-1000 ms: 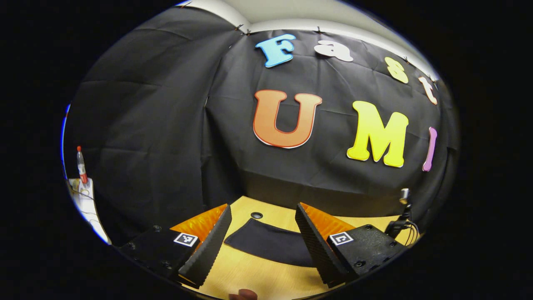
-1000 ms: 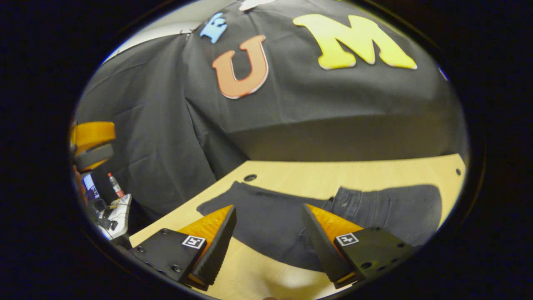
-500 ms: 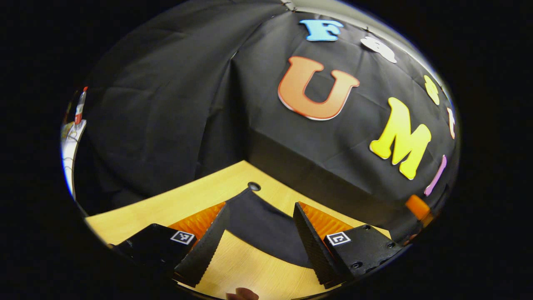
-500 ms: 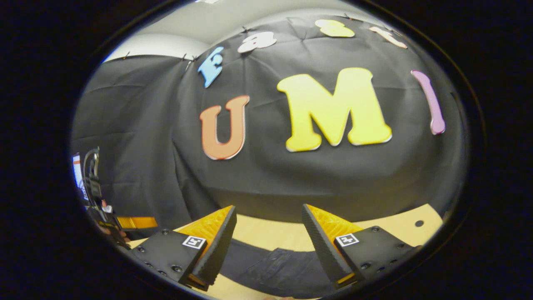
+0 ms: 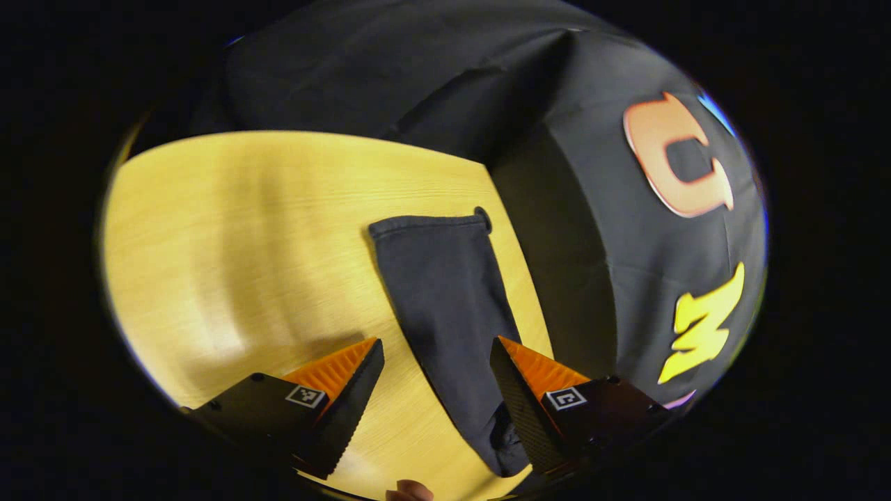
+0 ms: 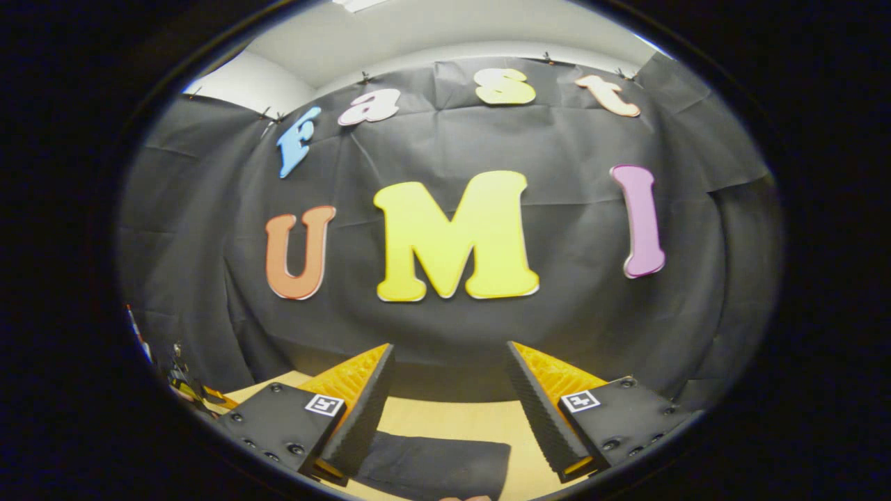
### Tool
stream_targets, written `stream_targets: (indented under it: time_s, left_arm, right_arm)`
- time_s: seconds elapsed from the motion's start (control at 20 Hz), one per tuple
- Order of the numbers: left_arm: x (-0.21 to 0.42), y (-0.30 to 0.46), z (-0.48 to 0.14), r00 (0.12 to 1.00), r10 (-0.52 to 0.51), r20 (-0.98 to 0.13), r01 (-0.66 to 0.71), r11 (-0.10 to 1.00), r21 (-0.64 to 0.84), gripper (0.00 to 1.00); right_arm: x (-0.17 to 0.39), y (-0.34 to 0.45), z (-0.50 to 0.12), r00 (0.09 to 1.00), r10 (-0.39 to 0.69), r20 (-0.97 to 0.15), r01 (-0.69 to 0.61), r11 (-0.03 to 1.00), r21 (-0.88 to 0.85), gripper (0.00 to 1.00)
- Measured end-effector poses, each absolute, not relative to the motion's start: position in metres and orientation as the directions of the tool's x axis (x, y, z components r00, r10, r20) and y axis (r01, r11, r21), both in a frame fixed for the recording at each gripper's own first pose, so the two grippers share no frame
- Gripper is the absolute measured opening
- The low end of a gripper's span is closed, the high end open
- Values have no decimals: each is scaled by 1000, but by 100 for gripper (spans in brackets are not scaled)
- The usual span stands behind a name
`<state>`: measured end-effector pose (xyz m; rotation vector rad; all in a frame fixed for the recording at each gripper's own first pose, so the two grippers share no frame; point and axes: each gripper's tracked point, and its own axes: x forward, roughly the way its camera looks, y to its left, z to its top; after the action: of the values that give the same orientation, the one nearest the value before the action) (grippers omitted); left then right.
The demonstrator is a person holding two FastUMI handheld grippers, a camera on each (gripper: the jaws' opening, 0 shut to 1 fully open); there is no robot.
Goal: Grasp the waist and the cuffs of the jeans and fold them to make the two legs overlap; first hold the waist and fold one-third of the jeans toward the cuffs, then hold the cuffs and fold the remaining one-third in the same direction to finish folding.
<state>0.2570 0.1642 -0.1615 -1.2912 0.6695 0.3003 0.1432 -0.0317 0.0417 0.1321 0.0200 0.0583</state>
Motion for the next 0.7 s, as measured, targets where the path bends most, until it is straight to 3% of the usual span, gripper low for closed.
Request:
stream_targets:
  time_s: [0.45,0.5,0.55,0.6,0.65,0.7]
  left_arm:
    - [310,177,-178,793,-210,-572,-567,90,-819,98]
    - [320,177,-180,797,-212,-565,-565,67,-822,98]
    - [327,178,-184,797,-217,-564,-569,45,-821,98]
    - [335,177,-183,811,-217,-543,-555,6,-832,96]
    - [341,177,-183,823,-210,-528,-543,-17,-839,96]
    - [342,174,-190,820,-217,-530,-548,-25,-836,95]
  right_arm:
    - [133,-84,48,998,-62,-15,64,989,137,90]
    - [131,-87,48,997,-69,-18,71,988,136,100]
    - [132,-90,46,997,-74,-22,76,988,133,100]
    - [131,-92,47,997,-80,-24,82,988,130,90]
    - [131,-95,48,996,-86,-25,88,988,127,100]
    - [130,-99,48,995,-93,-25,95,988,125,100]
